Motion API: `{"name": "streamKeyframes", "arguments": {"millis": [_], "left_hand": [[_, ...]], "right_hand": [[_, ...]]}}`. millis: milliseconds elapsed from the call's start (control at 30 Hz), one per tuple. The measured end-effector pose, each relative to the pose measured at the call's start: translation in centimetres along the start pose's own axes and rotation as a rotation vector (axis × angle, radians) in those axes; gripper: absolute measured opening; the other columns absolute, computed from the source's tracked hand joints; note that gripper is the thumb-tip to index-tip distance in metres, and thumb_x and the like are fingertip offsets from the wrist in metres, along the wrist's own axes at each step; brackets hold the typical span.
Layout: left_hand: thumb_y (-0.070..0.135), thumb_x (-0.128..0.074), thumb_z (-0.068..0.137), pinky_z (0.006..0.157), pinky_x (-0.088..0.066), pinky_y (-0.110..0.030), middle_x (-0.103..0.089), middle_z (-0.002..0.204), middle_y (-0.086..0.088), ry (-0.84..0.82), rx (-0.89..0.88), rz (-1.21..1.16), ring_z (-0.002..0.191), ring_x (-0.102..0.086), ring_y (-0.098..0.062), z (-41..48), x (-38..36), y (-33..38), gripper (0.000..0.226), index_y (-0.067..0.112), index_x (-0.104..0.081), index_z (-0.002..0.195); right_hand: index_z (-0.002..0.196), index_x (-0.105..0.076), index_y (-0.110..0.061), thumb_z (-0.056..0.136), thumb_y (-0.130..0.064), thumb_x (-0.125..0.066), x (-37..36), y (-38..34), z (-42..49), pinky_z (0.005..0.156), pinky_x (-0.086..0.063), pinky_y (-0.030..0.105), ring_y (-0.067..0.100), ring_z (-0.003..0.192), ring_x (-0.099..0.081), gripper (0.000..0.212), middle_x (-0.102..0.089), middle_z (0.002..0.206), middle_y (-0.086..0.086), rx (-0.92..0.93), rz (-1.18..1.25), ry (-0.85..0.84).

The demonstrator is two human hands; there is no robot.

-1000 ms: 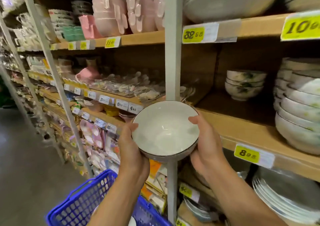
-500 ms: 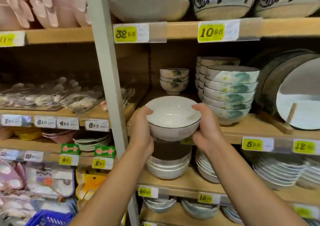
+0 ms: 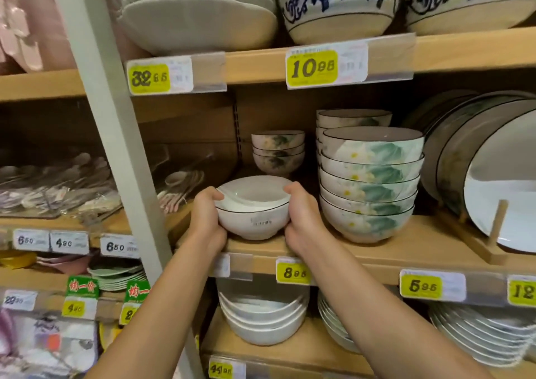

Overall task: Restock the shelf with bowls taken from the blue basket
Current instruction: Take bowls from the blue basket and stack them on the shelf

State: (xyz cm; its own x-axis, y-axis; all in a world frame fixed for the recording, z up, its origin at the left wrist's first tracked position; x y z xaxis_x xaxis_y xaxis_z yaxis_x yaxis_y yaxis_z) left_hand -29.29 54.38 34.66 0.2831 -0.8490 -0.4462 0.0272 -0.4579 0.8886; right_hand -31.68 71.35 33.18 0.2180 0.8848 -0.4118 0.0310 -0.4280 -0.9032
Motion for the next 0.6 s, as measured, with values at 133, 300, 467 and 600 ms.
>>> {"name": "streamKeyframes", "arguments": {"millis": [133,300,467,600], "left_hand": [[0.011,-0.042,0.074,0.101,-0.047,-0.050,-0.069,0.115,-0.021,-0.042,0.014,0.021,0.110,-0.063,-0.038,1.3,-0.4,-0.2,0.050,0.000,-0.062,0.119],[0.019,-0.051,0.081,0.089,-0.054,-0.041,-0.073,0.108,-0.013,0.007,-0.056,-0.004,0.104,-0.068,-0.028,0.5,0.4,-0.7,0.040,0.008,-0.064,0.118],[0.014,-0.057,0.064,0.091,-0.054,-0.043,-0.069,0.114,-0.009,0.026,-0.134,0.061,0.104,-0.066,-0.027,-0.2,-0.4,-1.4,0.069,0.018,-0.052,0.132],[0.002,-0.040,0.049,0.084,-0.055,-0.039,-0.072,0.106,-0.012,-0.005,0.025,0.039,0.100,-0.065,-0.031,2.1,0.0,-0.7,0.061,0.000,-0.064,0.105]], "right_hand": [[0.119,-0.056,-0.016,0.090,-0.025,-0.049,0.4,0.3,0.9,0.100,-0.047,0.047,0.028,0.107,-0.060,0.031,-0.064,0.115,0.012,-0.003,-0.061,-0.030],[0.114,-0.063,-0.015,0.089,-0.028,-0.051,0.2,-0.2,1.7,0.072,-0.055,0.031,0.023,0.090,-0.067,0.031,-0.071,0.099,0.008,-0.047,-0.071,-0.054],[0.111,-0.062,-0.014,0.091,-0.020,-0.049,0.6,-0.3,2.0,0.073,-0.053,0.032,0.026,0.089,-0.065,0.025,-0.069,0.098,0.011,-0.018,-0.042,0.008],[0.124,-0.054,-0.020,0.086,-0.028,-0.049,1.0,-0.3,1.4,0.095,-0.049,0.043,0.024,0.105,-0.060,0.039,-0.064,0.113,0.008,0.060,-0.150,0.038]]}}
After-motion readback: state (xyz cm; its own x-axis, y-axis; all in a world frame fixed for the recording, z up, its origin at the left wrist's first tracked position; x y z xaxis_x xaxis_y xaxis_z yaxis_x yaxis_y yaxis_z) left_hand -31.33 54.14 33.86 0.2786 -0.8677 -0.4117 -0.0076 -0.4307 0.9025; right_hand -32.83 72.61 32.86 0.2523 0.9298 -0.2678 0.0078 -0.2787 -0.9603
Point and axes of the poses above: each hand's wrist, its own z-axis towards the middle knuckle, its own x-axis out of the back of the hand, y = z × x, the point moved 10 cm from there along z, towards the middle knuckle
